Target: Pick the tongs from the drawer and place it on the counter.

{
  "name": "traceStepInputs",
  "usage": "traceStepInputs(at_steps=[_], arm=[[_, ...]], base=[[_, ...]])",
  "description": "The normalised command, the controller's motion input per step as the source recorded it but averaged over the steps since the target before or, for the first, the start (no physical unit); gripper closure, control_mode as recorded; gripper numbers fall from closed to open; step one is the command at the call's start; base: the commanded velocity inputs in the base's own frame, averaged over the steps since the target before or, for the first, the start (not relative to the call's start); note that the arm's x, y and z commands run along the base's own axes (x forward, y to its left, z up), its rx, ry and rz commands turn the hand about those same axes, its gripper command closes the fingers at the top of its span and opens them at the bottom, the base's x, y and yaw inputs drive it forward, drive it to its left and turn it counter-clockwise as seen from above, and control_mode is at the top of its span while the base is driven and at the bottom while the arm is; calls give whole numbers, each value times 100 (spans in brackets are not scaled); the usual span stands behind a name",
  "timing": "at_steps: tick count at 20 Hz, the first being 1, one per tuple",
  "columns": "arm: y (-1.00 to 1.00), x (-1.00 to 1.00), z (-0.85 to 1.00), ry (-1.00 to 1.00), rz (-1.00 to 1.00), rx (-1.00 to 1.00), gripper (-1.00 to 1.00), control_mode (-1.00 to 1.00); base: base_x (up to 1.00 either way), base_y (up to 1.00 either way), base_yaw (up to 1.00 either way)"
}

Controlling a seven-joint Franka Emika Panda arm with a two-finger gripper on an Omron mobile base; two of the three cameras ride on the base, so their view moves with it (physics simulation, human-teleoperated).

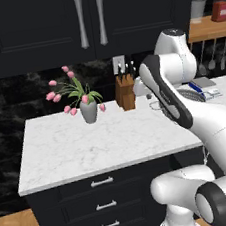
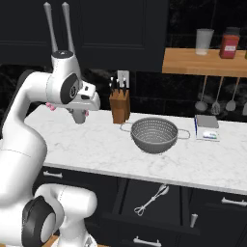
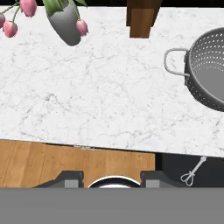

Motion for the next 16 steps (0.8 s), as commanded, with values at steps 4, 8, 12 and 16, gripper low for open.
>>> traceStepInputs(at_steps=[4, 8, 12, 16], arm=[[-11, 6, 0, 0, 0, 0, -100, -100], [-29, -21, 0, 0, 7, 0, -100, -100], [-68, -71, -6, -3, -5, 1, -100, -100], [-99, -93, -26, 0, -30, 3, -100, -100]], base=[[0, 0, 0], [0, 0, 0], [0, 0, 0], [0, 0, 0]])
